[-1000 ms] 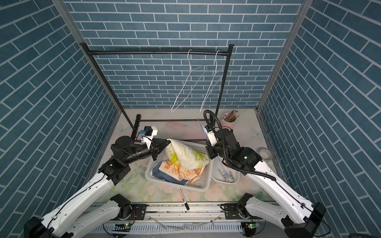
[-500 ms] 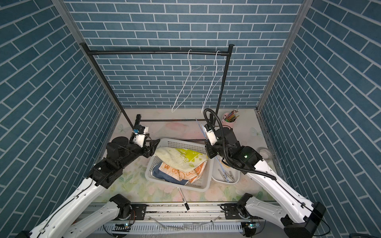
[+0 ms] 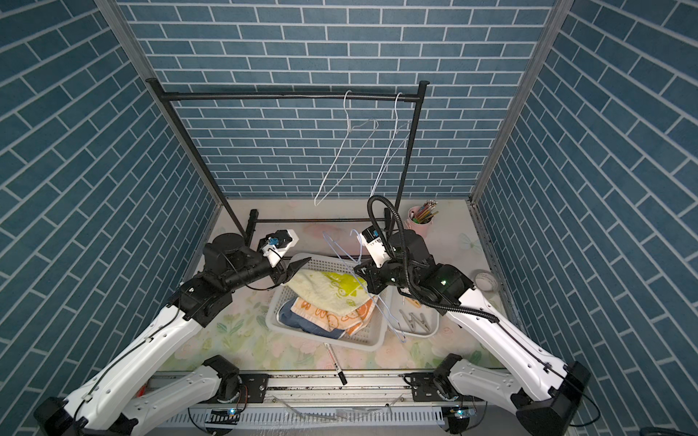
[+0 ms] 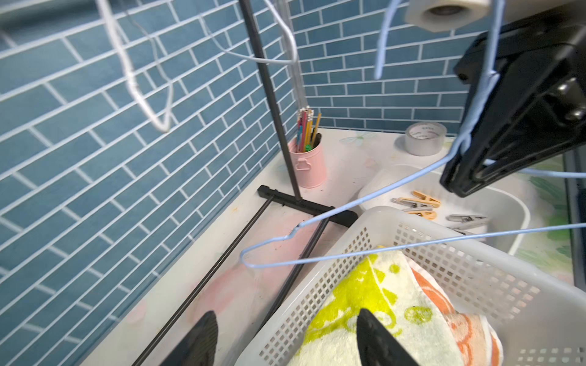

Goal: Remove the clothespins securing towels to the hanger
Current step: Place the towel in the basket, then place the hanger on the clothesline.

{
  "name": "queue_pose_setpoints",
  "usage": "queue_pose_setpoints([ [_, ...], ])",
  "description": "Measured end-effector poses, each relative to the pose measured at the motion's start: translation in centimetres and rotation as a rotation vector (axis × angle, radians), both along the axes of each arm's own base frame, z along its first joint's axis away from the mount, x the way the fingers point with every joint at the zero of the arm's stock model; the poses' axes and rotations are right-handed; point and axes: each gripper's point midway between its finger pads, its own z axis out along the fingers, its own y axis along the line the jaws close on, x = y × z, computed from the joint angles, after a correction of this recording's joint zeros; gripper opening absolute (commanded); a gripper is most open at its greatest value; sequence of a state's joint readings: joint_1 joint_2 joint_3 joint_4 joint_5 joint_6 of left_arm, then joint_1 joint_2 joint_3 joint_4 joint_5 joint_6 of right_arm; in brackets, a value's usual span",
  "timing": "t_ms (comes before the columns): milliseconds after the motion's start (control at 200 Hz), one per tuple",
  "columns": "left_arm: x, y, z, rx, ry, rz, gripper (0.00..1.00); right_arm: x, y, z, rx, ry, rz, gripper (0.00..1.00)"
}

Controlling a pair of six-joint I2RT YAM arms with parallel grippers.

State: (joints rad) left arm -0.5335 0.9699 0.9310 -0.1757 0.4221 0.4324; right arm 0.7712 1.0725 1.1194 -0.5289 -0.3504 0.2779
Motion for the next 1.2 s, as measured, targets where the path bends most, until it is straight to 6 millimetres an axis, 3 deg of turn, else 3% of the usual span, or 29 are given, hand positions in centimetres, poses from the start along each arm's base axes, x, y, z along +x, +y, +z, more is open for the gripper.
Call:
queue_pose_setpoints([
  [170,0.4,-3.0,-0.6,0.025,-0.083,-0.147,0.71,-0.3,1.3,0.6,0.061,0.036,0.041,0.0],
  [385,0.7,-5.3,-1.9,0.068,-0.151,-0.253,0.66,-0.5,2.3,1.5,0.115,0.042,0.079,0.0],
  [680,1.3,-6.8,-2.1,0.165,-0.297,-0.267,0.21,-0.1,3.4,1.0,0.131,0.076,0.098,0.0],
  [860,1.6,-6.7,-2.5,0.232,-0.383,-0.259,0.06,0.6,3.5,1.5,0.153,0.064,0.075,0.0],
  [985,1.4,-6.8,-3.2,0.259,-0.398,-0.272,0.0,1.1,3.3,1.6,0.153,0.05,0.057,0.15],
  [1200,2.3,-5.7,-2.3,0.284,-0.433,-0.203,0.0,0.1,1.7,1.5,0.067,0.036,0.055,0.43],
])
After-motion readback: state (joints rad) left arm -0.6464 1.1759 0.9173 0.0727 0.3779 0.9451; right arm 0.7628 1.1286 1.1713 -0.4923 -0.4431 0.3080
